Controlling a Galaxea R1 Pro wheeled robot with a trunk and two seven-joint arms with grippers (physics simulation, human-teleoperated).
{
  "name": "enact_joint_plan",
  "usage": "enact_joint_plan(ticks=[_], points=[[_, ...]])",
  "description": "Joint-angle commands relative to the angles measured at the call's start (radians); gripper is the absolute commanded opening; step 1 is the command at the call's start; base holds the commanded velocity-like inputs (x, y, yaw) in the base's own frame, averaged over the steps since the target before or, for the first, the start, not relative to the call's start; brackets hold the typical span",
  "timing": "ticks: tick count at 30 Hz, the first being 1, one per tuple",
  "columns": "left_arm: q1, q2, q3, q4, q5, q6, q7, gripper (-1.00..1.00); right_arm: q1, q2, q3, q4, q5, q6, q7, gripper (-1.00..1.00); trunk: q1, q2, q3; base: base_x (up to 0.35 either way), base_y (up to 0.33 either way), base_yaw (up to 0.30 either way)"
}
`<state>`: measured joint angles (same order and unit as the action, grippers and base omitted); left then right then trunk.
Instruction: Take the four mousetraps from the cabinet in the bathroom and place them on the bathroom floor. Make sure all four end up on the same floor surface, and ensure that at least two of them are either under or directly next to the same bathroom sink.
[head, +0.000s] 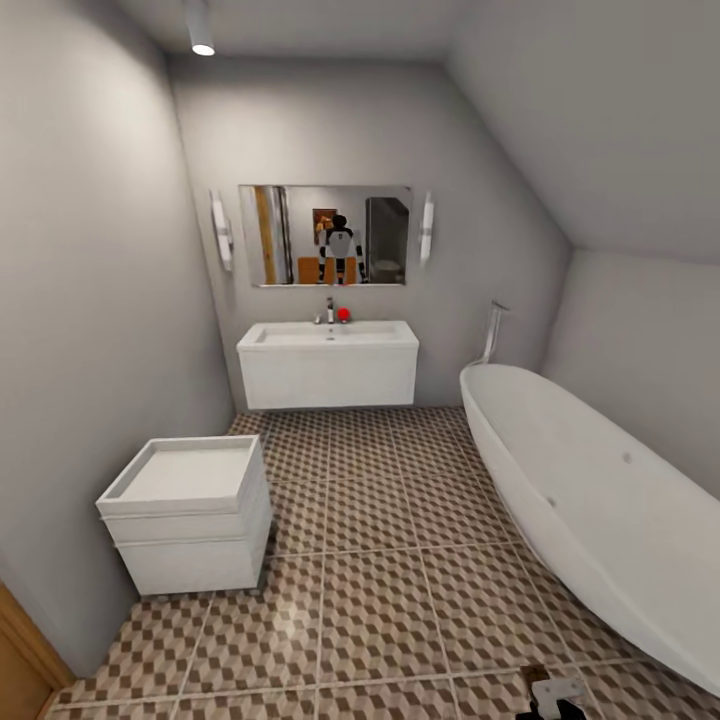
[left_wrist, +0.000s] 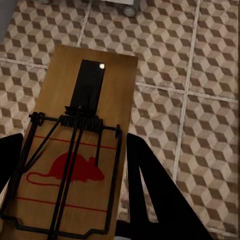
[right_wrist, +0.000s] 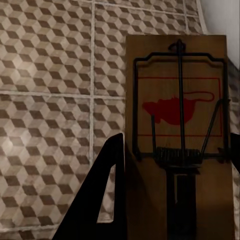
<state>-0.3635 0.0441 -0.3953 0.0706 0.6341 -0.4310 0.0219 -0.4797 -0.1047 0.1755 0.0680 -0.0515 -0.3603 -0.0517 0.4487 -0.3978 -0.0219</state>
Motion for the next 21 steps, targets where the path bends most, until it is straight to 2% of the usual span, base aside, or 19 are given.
enact_joint_plan(ticks=[1, 21], points=[[-0.002, -0.001, -0.007, 0.003, -0.004, -0.005, 0.006, -1.00, -0.002, 0.000, 0.009, 0.004, -0.007, -0.006, 0.000, -1.00, 0.001, -0.002, -0.002, 0.329, -0.113, 0.000], [-0.002, 0.000, -0.007, 0.003, -0.003, -0.004, 0.006, -1.00, -0.002, 0.000, 0.009, 0.004, -0.007, -0.006, 0.000, -1.00, 0.001, -0.002, -0.002, 0.329, -0.111, 0.000]])
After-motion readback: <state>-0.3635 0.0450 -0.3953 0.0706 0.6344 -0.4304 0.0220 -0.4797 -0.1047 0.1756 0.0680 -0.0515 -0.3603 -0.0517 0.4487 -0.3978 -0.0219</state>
